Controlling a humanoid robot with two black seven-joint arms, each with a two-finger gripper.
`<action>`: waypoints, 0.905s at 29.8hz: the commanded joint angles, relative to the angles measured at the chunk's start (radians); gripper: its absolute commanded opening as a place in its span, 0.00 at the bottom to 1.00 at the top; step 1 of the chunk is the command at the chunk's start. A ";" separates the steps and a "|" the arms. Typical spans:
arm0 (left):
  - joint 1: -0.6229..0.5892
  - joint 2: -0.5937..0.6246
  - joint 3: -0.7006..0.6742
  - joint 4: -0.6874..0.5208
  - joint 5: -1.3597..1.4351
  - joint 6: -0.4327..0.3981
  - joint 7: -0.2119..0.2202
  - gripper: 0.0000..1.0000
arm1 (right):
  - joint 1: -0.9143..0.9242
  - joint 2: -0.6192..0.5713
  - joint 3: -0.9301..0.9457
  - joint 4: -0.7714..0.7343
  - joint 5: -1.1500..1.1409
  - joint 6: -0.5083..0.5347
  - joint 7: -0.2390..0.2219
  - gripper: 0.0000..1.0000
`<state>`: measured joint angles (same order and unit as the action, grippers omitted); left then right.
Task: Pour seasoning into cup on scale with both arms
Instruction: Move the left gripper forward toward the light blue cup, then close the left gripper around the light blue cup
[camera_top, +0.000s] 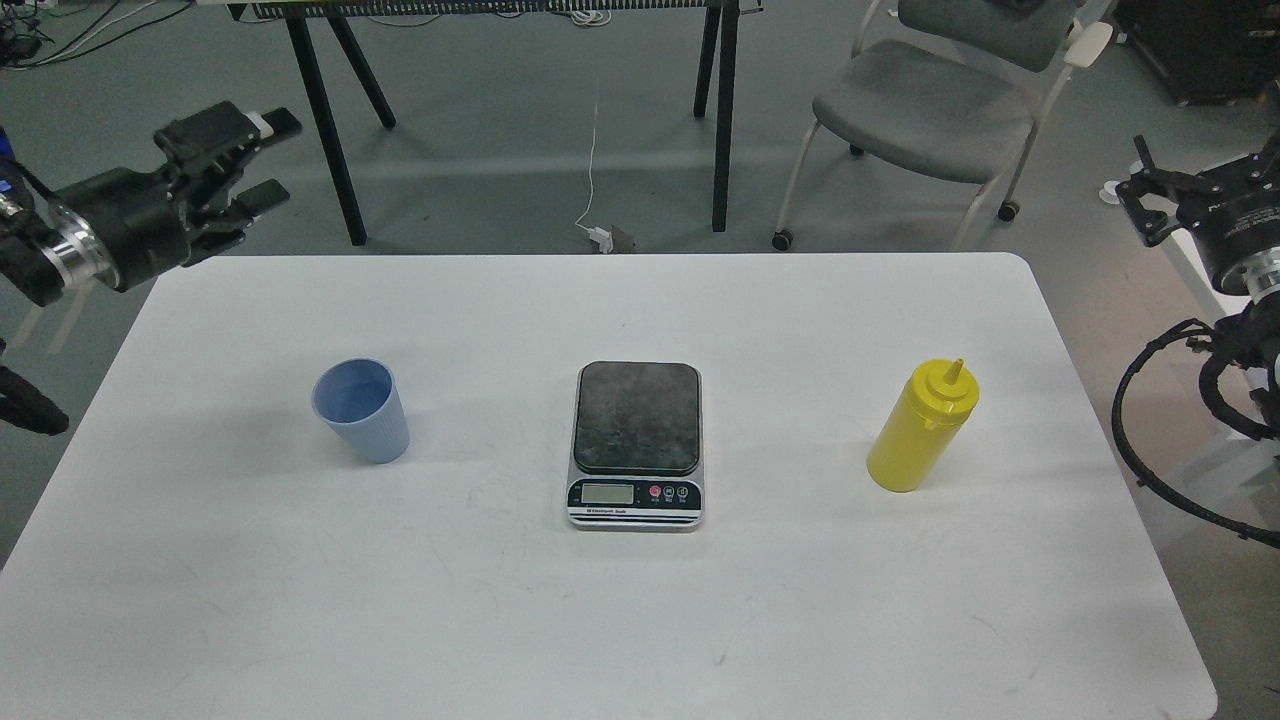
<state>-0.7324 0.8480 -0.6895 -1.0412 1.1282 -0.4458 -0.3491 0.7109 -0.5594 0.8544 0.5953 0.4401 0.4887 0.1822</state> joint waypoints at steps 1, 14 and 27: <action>0.002 -0.006 0.004 -0.028 0.328 0.030 -0.002 0.96 | -0.002 -0.005 0.002 -0.002 0.000 0.000 0.000 1.00; 0.002 -0.087 0.324 0.073 0.788 0.277 -0.014 0.77 | -0.005 -0.019 0.000 -0.002 0.000 0.000 0.000 1.00; 0.008 -0.133 0.360 0.161 0.779 0.277 -0.018 0.41 | -0.005 -0.017 0.000 -0.003 0.000 0.000 0.000 1.00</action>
<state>-0.7245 0.7219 -0.3304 -0.8933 1.9127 -0.1688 -0.3668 0.7057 -0.5784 0.8543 0.5923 0.4402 0.4887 0.1823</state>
